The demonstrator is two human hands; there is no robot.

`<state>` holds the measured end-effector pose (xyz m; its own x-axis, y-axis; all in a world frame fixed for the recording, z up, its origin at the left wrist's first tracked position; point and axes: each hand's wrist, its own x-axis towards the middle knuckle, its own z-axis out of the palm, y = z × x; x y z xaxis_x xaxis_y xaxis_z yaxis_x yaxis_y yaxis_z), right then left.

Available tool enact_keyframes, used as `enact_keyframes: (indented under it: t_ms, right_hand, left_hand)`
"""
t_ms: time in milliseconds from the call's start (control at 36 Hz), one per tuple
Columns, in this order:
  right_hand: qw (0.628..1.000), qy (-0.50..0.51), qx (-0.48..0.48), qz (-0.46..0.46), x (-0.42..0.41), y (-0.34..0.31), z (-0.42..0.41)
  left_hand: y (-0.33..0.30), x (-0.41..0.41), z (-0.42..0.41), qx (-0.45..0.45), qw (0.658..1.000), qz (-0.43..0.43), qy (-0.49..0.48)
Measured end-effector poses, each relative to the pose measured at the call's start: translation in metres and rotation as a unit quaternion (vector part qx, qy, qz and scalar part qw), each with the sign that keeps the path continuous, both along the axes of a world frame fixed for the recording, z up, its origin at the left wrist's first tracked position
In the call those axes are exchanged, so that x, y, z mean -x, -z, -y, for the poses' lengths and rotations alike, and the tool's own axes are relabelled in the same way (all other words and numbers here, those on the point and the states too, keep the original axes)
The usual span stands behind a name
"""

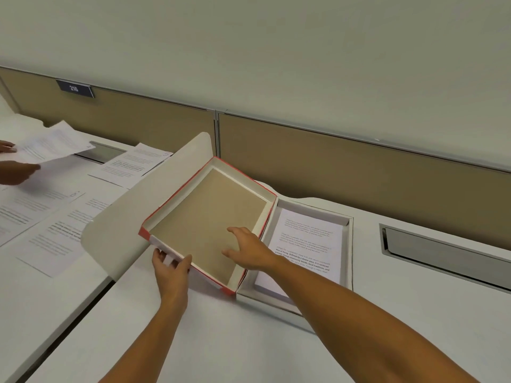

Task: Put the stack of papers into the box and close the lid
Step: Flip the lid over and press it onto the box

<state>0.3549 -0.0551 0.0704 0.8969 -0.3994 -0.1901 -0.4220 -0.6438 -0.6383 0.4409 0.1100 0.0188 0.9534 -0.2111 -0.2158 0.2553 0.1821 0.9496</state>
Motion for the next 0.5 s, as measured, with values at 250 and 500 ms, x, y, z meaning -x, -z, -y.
enact_keyframes:
  t_ms: [250, 500]
  right_hand:
    - [0.997, 0.038, -0.033, 0.054, -0.002, -0.018, -0.007]
    - [0.96, 0.125, -0.193, 0.159, 0.008, -0.06, -0.005]
  left_hand:
    - [-0.021, 0.017, 0.008, -0.025, 0.993, 0.105, 0.038]
    - [-0.03, 0.047, 0.017, -0.07, 0.972, 0.195, 0.108]
